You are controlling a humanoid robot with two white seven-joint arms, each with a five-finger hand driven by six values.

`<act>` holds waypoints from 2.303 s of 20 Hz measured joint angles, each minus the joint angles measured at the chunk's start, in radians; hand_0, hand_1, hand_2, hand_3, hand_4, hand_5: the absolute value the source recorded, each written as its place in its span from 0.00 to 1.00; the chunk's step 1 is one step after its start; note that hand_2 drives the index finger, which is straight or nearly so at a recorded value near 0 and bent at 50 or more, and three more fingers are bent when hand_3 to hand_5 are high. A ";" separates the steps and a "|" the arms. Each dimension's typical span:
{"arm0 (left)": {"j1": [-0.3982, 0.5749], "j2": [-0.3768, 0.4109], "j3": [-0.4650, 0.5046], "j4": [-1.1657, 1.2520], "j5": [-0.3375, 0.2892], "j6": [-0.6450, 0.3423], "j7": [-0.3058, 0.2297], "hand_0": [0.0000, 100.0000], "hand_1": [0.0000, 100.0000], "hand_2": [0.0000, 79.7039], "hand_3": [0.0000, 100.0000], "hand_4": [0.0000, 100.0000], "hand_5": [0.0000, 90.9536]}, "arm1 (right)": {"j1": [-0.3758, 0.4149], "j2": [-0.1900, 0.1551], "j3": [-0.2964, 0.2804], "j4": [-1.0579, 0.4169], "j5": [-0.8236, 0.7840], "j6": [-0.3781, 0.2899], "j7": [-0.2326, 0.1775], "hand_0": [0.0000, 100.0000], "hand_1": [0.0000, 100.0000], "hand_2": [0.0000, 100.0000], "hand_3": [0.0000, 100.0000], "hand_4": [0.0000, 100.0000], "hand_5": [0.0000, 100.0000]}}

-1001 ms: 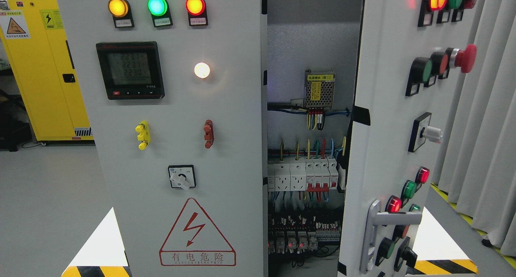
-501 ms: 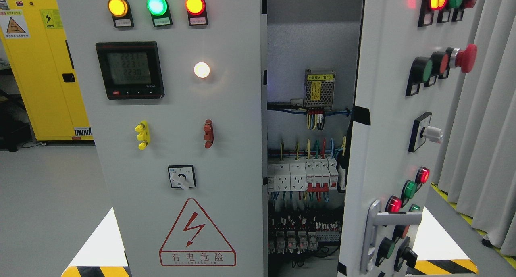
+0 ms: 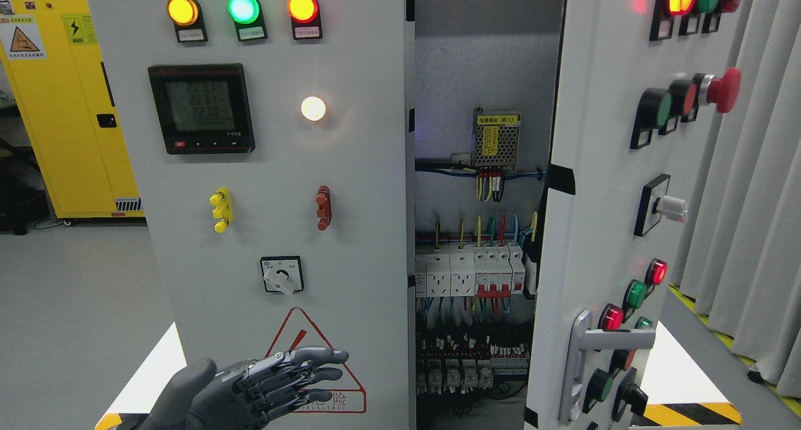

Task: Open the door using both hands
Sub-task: 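Reach the left hand into the gap behind the button door's edge, then push the button door outward with the left hand, swinging it open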

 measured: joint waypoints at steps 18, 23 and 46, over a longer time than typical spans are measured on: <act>-0.435 -0.218 -0.205 0.188 0.029 0.213 0.061 0.00 0.00 0.00 0.00 0.00 0.00 | -0.001 0.000 0.000 0.000 0.000 0.000 0.000 0.22 0.00 0.00 0.00 0.00 0.00; -0.517 -0.318 -0.233 0.254 0.028 0.272 0.072 0.00 0.00 0.00 0.00 0.00 0.00 | -0.001 0.000 0.000 0.000 0.000 0.000 0.000 0.22 0.00 0.00 0.00 0.00 0.00; -0.673 -0.617 -0.283 0.432 0.057 0.338 0.084 0.00 0.00 0.00 0.00 0.00 0.00 | 0.000 0.000 0.001 0.000 0.000 0.000 0.000 0.22 0.00 0.00 0.00 0.00 0.00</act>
